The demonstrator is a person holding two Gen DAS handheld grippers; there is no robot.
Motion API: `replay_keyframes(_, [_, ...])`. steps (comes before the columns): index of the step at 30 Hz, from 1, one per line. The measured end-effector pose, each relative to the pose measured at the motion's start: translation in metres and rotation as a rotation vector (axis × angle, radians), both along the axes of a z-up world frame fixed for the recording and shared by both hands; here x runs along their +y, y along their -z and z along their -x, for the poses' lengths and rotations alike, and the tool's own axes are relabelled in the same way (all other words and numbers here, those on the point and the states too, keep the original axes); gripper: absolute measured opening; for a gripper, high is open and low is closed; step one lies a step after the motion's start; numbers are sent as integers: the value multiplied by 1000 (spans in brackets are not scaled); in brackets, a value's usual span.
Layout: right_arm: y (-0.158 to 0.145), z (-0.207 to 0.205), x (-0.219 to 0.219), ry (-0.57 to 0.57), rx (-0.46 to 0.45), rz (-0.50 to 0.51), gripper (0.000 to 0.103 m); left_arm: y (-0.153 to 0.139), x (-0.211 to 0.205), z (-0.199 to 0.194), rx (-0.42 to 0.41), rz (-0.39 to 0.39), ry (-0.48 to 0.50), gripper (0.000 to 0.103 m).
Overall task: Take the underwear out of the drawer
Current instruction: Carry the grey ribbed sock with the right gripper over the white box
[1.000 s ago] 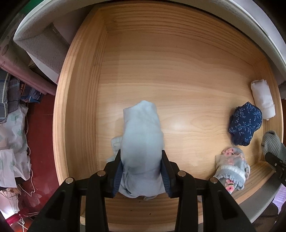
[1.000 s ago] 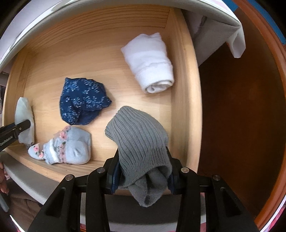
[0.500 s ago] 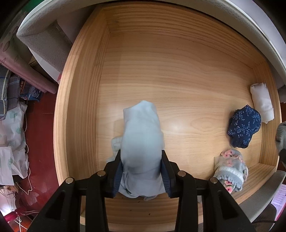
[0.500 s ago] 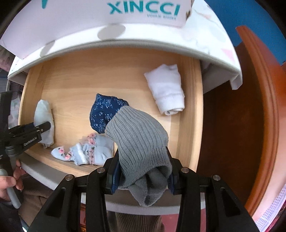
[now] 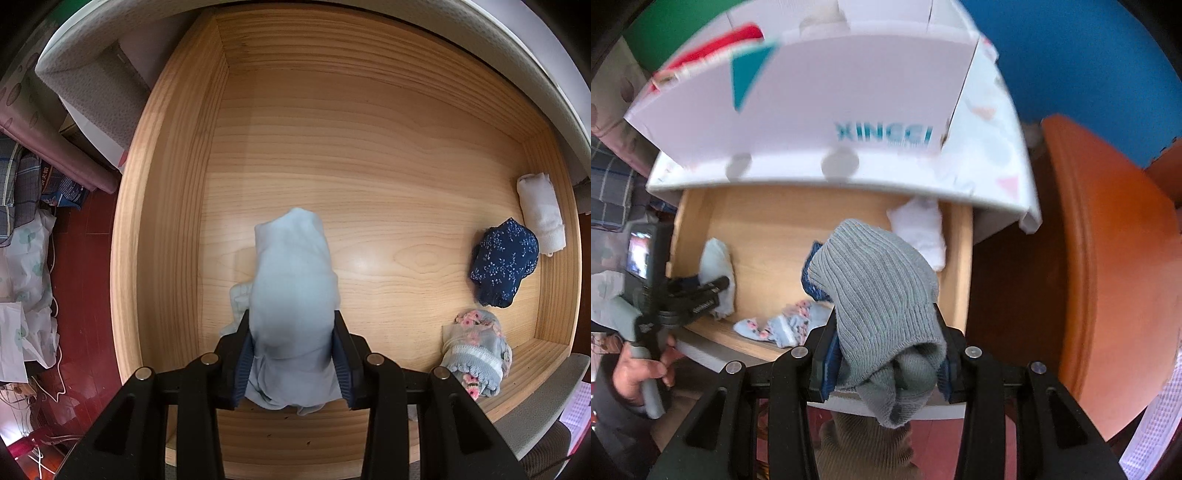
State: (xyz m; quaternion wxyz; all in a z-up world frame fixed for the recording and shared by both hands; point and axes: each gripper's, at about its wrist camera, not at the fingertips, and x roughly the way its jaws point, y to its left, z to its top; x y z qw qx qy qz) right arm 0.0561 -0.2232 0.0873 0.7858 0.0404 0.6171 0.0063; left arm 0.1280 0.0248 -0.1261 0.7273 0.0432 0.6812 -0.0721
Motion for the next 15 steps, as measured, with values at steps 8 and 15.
replay_keyframes(8, [-70,-26,-6,4,-144,15,39,0,0,0,0,1,1,38])
replay_keyframes(15, [-107,-75,0,-4,-227,38,39,0,1,0,0,3,-2,38])
